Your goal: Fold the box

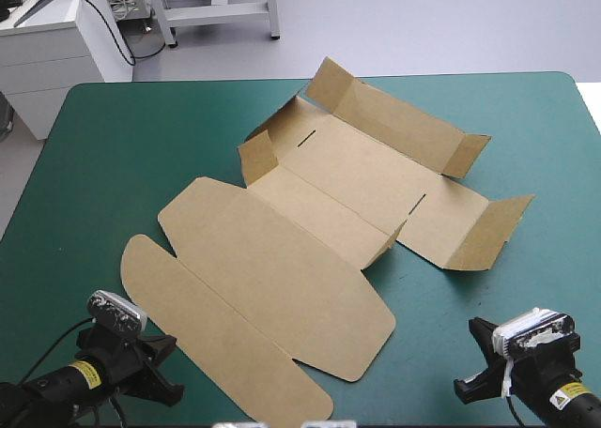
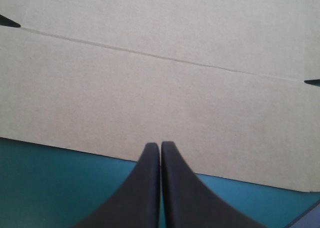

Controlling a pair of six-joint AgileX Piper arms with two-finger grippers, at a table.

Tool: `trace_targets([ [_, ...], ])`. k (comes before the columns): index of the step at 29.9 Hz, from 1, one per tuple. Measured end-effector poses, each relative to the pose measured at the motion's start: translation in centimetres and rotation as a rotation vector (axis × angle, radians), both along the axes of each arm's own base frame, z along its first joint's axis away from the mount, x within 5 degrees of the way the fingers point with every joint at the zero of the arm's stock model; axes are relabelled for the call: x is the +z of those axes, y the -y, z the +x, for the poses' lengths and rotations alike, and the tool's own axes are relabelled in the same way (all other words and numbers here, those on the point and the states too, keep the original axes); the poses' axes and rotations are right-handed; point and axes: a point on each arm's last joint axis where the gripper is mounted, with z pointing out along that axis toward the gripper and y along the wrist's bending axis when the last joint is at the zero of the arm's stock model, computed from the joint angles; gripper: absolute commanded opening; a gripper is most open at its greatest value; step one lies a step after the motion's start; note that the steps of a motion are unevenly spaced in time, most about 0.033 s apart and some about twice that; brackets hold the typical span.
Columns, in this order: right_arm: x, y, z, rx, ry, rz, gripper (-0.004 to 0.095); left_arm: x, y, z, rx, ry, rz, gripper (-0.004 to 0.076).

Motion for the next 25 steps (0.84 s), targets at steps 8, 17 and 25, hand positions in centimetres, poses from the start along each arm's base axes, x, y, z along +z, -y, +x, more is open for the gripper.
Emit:
trace_targets([
  [8, 0.00, 0.00, 0.00, 0.000, 0.000, 0.000, -0.0019, -0.01, -0.04, 0.02, 0.000, 0.002, 0.006, -0.0008],
  [17, 0.00, -0.01, 0.00, 0.000, 0.000, 0.001, -0.0015, -0.01, -0.05, 0.02, 0.001, 0.003, 0.008, -0.0008],
  [25, -0.01, -0.02, 0.00, 0.001, -0.001, 0.002, 0.0254, -0.02, -0.07, 0.03, 0.001, 0.004, 0.010, -0.0008],
])
